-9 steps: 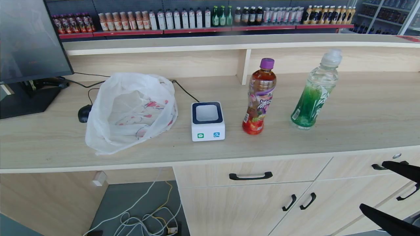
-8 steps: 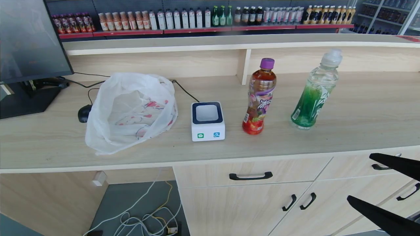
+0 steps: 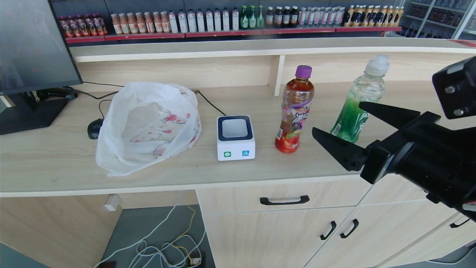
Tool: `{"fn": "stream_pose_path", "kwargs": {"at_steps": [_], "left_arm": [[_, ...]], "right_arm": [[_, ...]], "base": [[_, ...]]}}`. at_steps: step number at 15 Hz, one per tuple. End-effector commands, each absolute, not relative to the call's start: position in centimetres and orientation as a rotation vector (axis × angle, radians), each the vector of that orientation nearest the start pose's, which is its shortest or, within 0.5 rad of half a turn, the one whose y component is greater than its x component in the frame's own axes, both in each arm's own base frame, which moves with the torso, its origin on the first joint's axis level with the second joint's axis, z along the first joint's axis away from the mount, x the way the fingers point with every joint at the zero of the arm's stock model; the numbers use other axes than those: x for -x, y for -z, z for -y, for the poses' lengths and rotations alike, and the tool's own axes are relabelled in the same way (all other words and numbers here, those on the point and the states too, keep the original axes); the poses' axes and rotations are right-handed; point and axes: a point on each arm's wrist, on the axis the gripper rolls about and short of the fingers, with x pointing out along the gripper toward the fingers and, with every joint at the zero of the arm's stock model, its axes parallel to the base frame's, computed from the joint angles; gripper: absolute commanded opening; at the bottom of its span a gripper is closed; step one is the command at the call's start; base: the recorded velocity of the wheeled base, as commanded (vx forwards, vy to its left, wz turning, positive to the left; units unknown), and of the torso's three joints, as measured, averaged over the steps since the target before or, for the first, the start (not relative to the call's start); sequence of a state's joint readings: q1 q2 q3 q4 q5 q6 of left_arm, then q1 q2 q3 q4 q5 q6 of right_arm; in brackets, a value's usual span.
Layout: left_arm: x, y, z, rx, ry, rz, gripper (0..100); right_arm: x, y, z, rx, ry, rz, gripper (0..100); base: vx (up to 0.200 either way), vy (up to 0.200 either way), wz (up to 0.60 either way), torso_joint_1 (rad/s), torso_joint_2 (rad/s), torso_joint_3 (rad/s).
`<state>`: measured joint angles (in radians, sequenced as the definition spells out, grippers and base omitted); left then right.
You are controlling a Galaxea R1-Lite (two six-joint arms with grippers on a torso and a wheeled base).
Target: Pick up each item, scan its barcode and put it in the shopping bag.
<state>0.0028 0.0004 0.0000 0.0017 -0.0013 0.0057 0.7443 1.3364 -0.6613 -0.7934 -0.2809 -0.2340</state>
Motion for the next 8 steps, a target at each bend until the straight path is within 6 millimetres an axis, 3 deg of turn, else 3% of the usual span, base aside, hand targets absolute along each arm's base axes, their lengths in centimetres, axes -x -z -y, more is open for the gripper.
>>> {"fn": "stream_pose_path", "kwargs": {"at_steps": [1,4,8], "left_arm": [[2.3,-7.5,0.0,-0.006,-0.002,-0.002,100],[2.3,-7.5,0.0,-0.006,-0.002,-0.002,100],[2.3,-7.5,0.0,-0.006,-0.003,-0.002,100]], "right_arm": [[-16.4,-25.1,-17.0,0.174,-0.434,0.131,100],[-16.5,-24.4,-18.0,0.173,-0.290,0.096,100],[-17.8,-23.3,-18.7,0.139,-0.255,0.129,100]], "base": [[0.000,0.000,0.00,0.000,0.00,0.000],[0.000,0.000,0.00,0.000,0.00,0.000],[0.000,0.000,0.00,0.000,0.00,0.000]]}}
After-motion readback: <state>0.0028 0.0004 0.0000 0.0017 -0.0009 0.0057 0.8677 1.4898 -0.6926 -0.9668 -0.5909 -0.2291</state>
